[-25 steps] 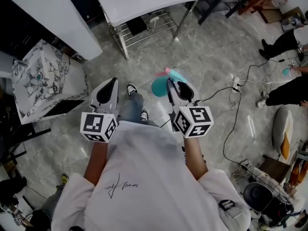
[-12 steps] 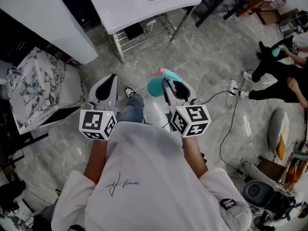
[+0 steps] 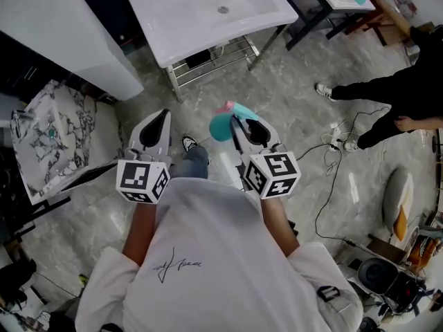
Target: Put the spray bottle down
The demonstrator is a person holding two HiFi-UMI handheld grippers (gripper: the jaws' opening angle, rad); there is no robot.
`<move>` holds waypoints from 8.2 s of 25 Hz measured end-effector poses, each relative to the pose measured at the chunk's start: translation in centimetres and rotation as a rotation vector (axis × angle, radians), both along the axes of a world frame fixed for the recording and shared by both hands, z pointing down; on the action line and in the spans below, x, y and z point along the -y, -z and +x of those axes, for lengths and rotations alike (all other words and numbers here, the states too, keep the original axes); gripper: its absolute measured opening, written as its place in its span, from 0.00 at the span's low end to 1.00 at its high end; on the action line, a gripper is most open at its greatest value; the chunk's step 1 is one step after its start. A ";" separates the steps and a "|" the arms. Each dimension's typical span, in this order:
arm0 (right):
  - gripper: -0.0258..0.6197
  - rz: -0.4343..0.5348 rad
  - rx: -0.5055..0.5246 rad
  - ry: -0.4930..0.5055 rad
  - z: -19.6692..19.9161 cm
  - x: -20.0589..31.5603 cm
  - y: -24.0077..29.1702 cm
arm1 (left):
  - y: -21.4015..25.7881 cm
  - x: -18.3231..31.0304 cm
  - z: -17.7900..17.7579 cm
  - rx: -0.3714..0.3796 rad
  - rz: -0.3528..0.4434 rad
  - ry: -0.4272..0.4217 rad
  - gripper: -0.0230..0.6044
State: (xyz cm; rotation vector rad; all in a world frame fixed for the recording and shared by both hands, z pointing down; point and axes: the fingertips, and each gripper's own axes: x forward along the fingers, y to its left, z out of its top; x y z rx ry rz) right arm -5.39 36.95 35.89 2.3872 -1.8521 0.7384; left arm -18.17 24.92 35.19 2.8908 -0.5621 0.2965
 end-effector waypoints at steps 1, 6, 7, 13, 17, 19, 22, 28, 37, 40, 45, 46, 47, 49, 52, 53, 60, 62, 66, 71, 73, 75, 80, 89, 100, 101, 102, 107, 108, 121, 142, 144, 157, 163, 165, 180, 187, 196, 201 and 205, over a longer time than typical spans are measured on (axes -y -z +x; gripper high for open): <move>0.23 -0.002 0.000 0.003 0.1 0.6 0.0 | 0.0 0.5 0.2 0.000 -0.002 0.002 0.11; 0.23 -0.010 0.001 0.022 1.2 3.4 0.0 | 0.0 3.2 1.3 0.001 -0.008 0.015 0.11; 0.23 -0.012 0.000 0.025 1.4 4.0 0.0 | 0.0 3.7 1.5 -0.001 -0.009 0.018 0.11; 0.23 -0.007 -0.011 0.042 3.0 7.4 0.8 | 0.4 6.8 2.9 -0.010 -0.010 0.029 0.11; 0.23 -0.002 -0.019 0.060 3.8 9.7 1.3 | 0.8 8.7 3.6 -0.020 -0.008 0.042 0.11; 0.23 0.001 -0.027 0.072 4.3 10.9 1.5 | 0.9 9.5 3.9 -0.026 -0.006 0.048 0.11; 0.23 0.012 -0.042 0.090 4.8 12.7 2.0 | 1.1 10.8 4.5 -0.033 -0.003 0.056 0.11; 0.23 0.029 -0.068 0.111 6.2 16.1 2.6 | 1.1 13.7 5.2 -0.053 0.004 0.075 0.11; 0.23 0.042 -0.082 0.119 7.9 19.4 3.6 | 2.4 16.7 6.0 -0.068 0.016 0.089 0.11; 0.23 0.041 -0.078 0.128 8.0 19.9 3.6 | 2.6 17.0 6.2 -0.067 0.015 0.094 0.11; 0.23 0.035 -0.065 0.155 8.1 20.8 3.2 | 2.5 17.4 6.2 -0.060 0.009 0.114 0.11; 0.23 0.033 -0.062 0.163 8.0 21.0 3.0 | 2.4 17.5 6.2 -0.057 0.006 0.120 0.11; 0.23 0.032 -0.059 0.170 8.1 21.3 2.9 | 2.3 17.6 6.1 -0.054 0.004 0.128 0.11; 0.23 0.033 -0.054 0.182 8.3 21.9 2.7 | 2.1 17.9 6.2 -0.047 0.000 0.142 0.11; 0.23 0.041 -0.052 0.197 9.1 22.9 2.8 | 1.9 18.6 6.6 -0.039 -0.004 0.160 0.11; 0.23 0.044 -0.052 0.202 9.5 23.2 2.9 | 1.8 18.8 6.8 -0.037 -0.005 0.166 0.11; 0.23 0.056 -0.052 0.235 12.5 25.6 3.3 | 2.0 20.6 9.5 -0.036 -0.002 0.200 0.11; 0.23 0.063 -0.052 0.248 13.3 26.6 3.6 | 2.2 21.4 10.3 -0.037 0.001 0.208 0.11; 0.23 0.073 -0.053 0.272 14.7 28.5 3.9 | 2.4 22.8 11.9 -0.039 0.009 0.219 0.11; 0.23 0.073 -0.046 0.297 16.4 30.7 3.8 | 2.8 24.7 13.6 -0.040 0.017 0.239 0.11; 0.23 0.076 -0.043 0.310 17.0 31.6 3.7 | 2.9 25.5 14.2 -0.037 0.021 0.248 0.11; 0.23 0.080 -0.039 0.323 17.7 32.7 3.8 | 2.9 26.4 14.8 -0.031 0.027 0.258 0.11; 0.23 0.092 -0.029 0.345 19.9 35.4 3.9 | 3.1 28.5 16.2 -0.021 0.031 0.292 0.11; 0.23 0.107 -0.015 0.404 23.3 38.9 3.7 | 2.9 30.7 18.7 -0.012 0.023 0.367 0.11; 0.23 0.096 -0.001 0.509 25.3 41.3 2.1 | 1.0 30.1 20.3 0.024 -0.005 0.460 0.11; 0.23 0.094 -0.001 0.513 25.4 41.4 2.0 | 0.9 30.1 20.1 0.026 -0.008 0.467 0.11; 0.23 0.094 -0.001 0.518 25.4 41.6 2.0 | 0.8 30.2 20.0 0.026 -0.010 0.476 0.11; 0.23 0.086 -0.015 0.532 25.5 42.2 1.8 | 0.6 30.6 19.7 0.020 -0.012 0.500 0.11; 0.23 0.082 -0.019 0.534 25.6 42.2 1.8 | 0.4 30.6 19.8 0.018 -0.016 0.500 0.11; 0.23 0.070 -0.041 0.522 26.3 44.9 2.0 | -0.4 33.4 20.9 0.008 -0.039 0.468 0.11; 0.23 0.042 -0.040 0.532 25.0 49.8 1.3 | -1.1 37.3 19.8 0.022 -0.072 0.463 0.11; 0.23 0.040 -0.039 0.535 24.8 50.1 1.2 | -1.2 37.4 19.6 0.023 -0.074 0.464 0.11; 0.23 0.022 -0.032 0.553 23.2 52.7 0.4 | -2.0 38.4 18.0 0.035 -0.103 0.480 0.11; 0.23 0.011 -0.027 0.564 22.8 53.7 -0.2 | -2.5 38.8 17.7 0.042 -0.114 0.484 0.11; 0.23 0.008 -0.030 0.569 22.7 54.2 -0.3 | -2.6 39.0 17.7 0.042 -0.117 0.486 0.11; 0.23 -0.016 -0.041 0.616 22.1 56.7 -1.1 | -3.2 40.1 17.2 0.053 -0.140 0.500 0.11; 0.23 -0.036 -0.056 0.655 20.6 58.1 -1.8 | -4.0 40.8 16.2 0.053 -0.163 0.504 0.11; 0.23 -0.050 -0.064 0.690 20.4 58.7 -2.5 | -4.1 40.4 16.0 0.049 -0.168 0.513 0.11; 0.23 -0.053 -0.069 0.698 19.7 59.2 -3.0 | -4.1 40.5 15.0 0.053 -0.168 0.525 0.11; 0.23 -0.059 -0.074 0.696 19.5 59.7 -3.6 | -4.3 40.4 14.5 0.056 -0.171 0.533 0.11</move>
